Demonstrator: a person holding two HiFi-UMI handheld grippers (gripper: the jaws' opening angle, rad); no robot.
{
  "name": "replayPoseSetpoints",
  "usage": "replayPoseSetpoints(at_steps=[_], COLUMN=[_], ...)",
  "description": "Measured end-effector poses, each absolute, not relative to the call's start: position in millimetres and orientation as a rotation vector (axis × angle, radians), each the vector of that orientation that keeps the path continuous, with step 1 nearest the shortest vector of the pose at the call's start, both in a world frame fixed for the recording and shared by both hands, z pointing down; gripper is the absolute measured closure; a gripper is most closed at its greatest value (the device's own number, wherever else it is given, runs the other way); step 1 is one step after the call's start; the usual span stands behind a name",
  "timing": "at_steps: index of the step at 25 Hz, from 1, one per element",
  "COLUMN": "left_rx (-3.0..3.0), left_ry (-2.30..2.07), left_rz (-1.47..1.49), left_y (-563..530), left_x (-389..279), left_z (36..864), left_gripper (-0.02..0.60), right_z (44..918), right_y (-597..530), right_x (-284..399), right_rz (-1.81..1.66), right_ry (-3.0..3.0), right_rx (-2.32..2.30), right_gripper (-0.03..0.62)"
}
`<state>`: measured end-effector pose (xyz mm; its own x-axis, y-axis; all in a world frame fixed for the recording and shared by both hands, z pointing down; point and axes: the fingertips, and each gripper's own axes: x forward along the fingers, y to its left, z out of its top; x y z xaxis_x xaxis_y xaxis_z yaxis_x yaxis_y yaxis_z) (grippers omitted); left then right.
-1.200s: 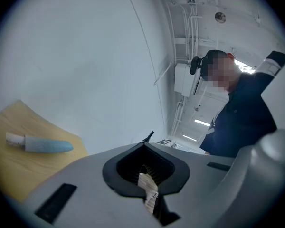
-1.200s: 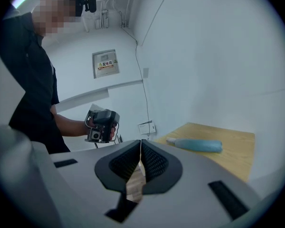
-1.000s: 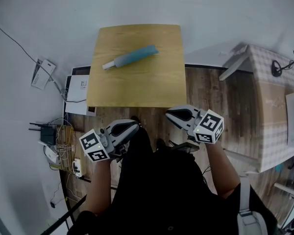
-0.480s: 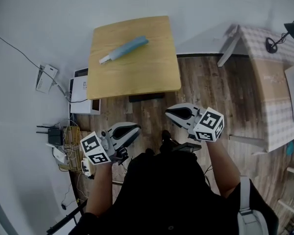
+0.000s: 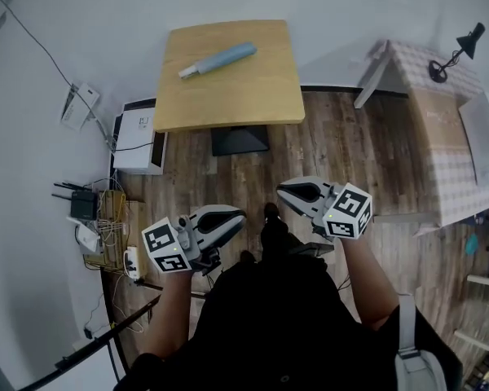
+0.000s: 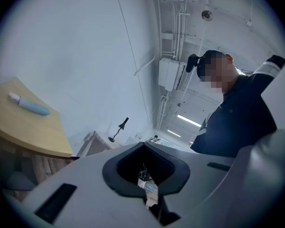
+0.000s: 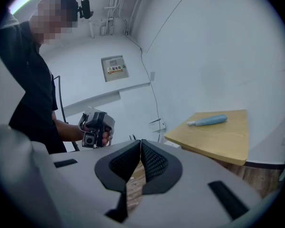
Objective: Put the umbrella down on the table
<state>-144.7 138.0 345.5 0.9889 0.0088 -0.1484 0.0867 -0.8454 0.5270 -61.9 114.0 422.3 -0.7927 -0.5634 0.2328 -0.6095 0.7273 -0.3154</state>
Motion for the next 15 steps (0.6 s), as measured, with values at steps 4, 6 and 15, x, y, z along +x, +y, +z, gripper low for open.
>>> replayPoseSetpoints(at_steps=[4, 6, 15], left_rx=[2.525, 2.510, 2.538], left_ry=[0.017, 0.019, 0.035], left_rz=[-0.251, -0.265, -0.276], left_y=[177.7, 196.3, 248.4], left_x=[-187.7, -197.3, -181.4], left_z=[358.4, 364.0, 357.9], left_gripper=[0.569, 0.569, 0.569], right_z=[433.2, 435.7, 431.0], right_y=[160.5, 178.4, 225.9], right_x=[-89.4, -97.0, -88.7], right_rz=[0.594, 0.592, 0.593], right_ry=[-2.764, -2.753, -2.743], right_rx=[0.942, 0.943, 0.903], right_gripper=[0.574, 0.574, 0.574])
